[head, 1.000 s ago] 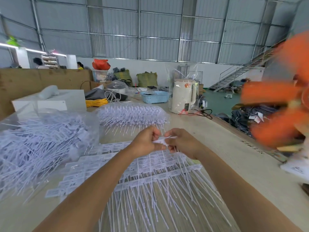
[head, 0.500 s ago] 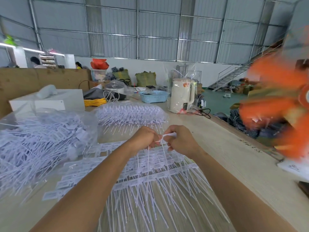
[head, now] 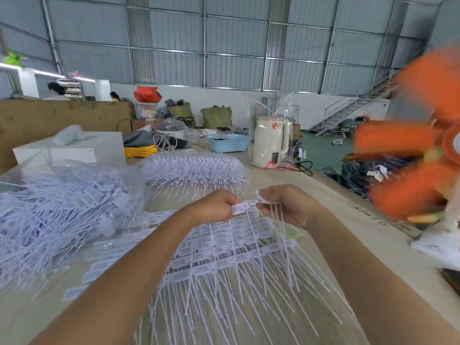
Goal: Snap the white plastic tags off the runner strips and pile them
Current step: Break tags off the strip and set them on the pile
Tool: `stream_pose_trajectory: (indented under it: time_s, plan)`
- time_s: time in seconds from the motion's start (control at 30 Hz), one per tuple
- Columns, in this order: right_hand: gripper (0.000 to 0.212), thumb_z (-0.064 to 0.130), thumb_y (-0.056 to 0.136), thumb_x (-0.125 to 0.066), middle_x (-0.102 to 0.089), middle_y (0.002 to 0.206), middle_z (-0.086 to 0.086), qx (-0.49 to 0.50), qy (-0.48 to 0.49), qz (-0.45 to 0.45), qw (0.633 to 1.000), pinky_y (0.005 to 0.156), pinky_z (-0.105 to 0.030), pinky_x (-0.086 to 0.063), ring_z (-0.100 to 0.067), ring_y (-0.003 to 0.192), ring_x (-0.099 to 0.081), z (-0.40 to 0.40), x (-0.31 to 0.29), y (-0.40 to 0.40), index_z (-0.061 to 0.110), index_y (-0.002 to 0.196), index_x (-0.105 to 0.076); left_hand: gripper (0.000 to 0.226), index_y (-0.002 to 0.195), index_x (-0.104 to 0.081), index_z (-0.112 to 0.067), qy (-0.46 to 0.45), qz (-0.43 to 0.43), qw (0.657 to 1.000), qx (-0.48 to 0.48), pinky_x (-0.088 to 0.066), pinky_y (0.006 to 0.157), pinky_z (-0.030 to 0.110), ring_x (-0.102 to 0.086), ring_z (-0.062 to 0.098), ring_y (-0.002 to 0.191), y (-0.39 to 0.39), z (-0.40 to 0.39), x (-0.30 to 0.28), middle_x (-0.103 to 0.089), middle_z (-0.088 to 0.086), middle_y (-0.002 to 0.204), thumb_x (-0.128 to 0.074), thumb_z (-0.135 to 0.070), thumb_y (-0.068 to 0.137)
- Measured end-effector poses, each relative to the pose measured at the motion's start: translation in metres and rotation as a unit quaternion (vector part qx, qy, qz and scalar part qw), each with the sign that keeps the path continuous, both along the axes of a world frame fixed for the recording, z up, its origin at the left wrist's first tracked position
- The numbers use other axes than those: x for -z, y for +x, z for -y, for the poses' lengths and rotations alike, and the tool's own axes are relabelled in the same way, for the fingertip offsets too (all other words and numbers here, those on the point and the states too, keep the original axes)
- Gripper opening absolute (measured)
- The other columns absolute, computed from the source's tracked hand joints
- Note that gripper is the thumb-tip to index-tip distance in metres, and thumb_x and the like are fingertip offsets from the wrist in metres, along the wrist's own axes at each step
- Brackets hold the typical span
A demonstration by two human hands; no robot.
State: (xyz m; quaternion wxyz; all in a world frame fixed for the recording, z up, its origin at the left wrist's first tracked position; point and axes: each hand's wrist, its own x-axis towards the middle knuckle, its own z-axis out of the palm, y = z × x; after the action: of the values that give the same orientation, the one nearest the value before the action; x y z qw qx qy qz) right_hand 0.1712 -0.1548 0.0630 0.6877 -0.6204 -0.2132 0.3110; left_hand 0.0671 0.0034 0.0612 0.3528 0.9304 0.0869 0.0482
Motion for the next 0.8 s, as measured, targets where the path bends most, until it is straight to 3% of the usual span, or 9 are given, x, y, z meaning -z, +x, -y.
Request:
stream_pose_trajectory:
  time_s: [0.1, 0.2, 0.33, 0.43, 0.53, 0.6, 0.7, 0.8]
  plan:
    - [0.006, 0.006, 0.088, -0.06, -0.06, 0.089, -0.013, -0.008, -0.119, 0.124, 0.985, 0.074, -0.036, -0.05, -0.024, 0.083, -0.056, -0.012, 0.0, -0.013, 0.003, 0.083, -0.061, 0.031, 0.116, -0.059, -0.01, -0.016, 0.012, 1.0, 0.001, -0.045, 0.064, 0.018, -0.057, 0.013, 0.078, 0.0, 0.001, 0.004, -0.056, 0.002, 0.1, -0.057, 0.001, 0.086]
    - [0.008, 0.004, 0.09, -0.059, -0.064, 0.096, -0.017, -0.027, -0.123, 0.12, 0.985, 0.071, -0.039, -0.055, -0.029, 0.088, -0.062, -0.018, 0.004, -0.023, 0.002, 0.082, -0.062, 0.034, 0.114, -0.053, -0.014, -0.039, 0.039, 0.998, 0.001, -0.047, 0.066, 0.021, -0.057, 0.012, 0.073, 0.001, 0.002, 0.007, -0.05, 0.0, 0.096, -0.063, -0.003, 0.084]
    - [0.007, -0.001, 0.089, -0.059, -0.066, 0.085, -0.015, -0.032, -0.094, 0.113, 0.989, 0.072, -0.039, -0.058, -0.024, 0.067, -0.066, -0.024, 0.01, -0.031, 0.005, 0.091, -0.058, 0.039, 0.108, -0.048, -0.022, -0.042, 0.072, 0.997, -0.005, -0.049, 0.078, 0.031, -0.055, 0.014, 0.085, 0.001, -0.001, 0.01, -0.051, -0.003, 0.095, -0.068, -0.003, 0.08]
    - [0.013, -0.003, 0.089, -0.059, -0.063, 0.079, -0.014, -0.03, -0.083, 0.132, 0.987, 0.061, -0.03, -0.053, -0.017, 0.06, -0.061, -0.024, 0.009, -0.031, -0.001, 0.102, -0.06, 0.036, 0.106, -0.049, -0.022, -0.047, 0.06, 0.997, -0.019, -0.05, 0.084, 0.033, -0.058, 0.016, 0.091, 0.0, -0.007, 0.011, -0.054, -0.005, 0.095, -0.071, -0.012, 0.081]
    - [0.018, -0.002, 0.088, -0.061, -0.064, 0.079, -0.017, -0.024, -0.085, 0.168, 0.982, 0.064, -0.028, -0.053, -0.019, 0.064, -0.062, -0.023, 0.009, -0.029, -0.011, 0.103, -0.063, 0.019, 0.088, -0.063, -0.016, -0.007, 0.005, 0.999, -0.032, -0.046, 0.074, 0.028, -0.058, 0.014, 0.079, -0.007, -0.015, 0.011, -0.061, -0.003, 0.081, -0.068, -0.034, 0.084]
    - [0.01, -0.001, 0.086, -0.063, -0.065, 0.076, -0.016, -0.014, -0.089, 0.194, 0.977, 0.068, -0.03, -0.057, -0.019, 0.064, -0.064, -0.022, 0.01, -0.028, -0.007, 0.094, -0.065, 0.027, 0.076, -0.067, -0.01, -0.053, -0.013, 0.998, -0.008, -0.051, 0.069, 0.027, -0.061, 0.016, 0.069, -0.011, -0.016, 0.014, -0.066, 0.002, 0.071, -0.063, -0.034, 0.089]
    - [0.001, -0.002, 0.084, -0.066, -0.065, 0.071, -0.014, -0.007, -0.095, 0.225, 0.97, 0.069, -0.03, -0.058, -0.016, 0.059, -0.064, -0.023, 0.013, -0.029, -0.001, 0.084, -0.066, 0.031, 0.066, -0.064, -0.015, -0.085, 0.03, 0.996, -0.012, -0.046, 0.059, 0.025, -0.053, 0.013, 0.055, -0.013, -0.014, 0.015, -0.06, -0.004, 0.054, -0.056, -0.028, 0.094]
    - [0.011, -0.005, 0.084, -0.064, -0.063, 0.066, -0.012, 0.015, -0.082, 0.233, 0.969, 0.058, -0.024, -0.057, -0.012, 0.053, -0.062, -0.026, 0.015, -0.032, 0.002, 0.075, -0.064, 0.036, 0.062, -0.064, -0.023, -0.099, 0.073, 0.992, -0.042, -0.04, 0.057, 0.024, -0.047, 0.009, 0.05, -0.01, -0.01, 0.016, -0.059, -0.006, 0.054, -0.053, -0.029, 0.096]
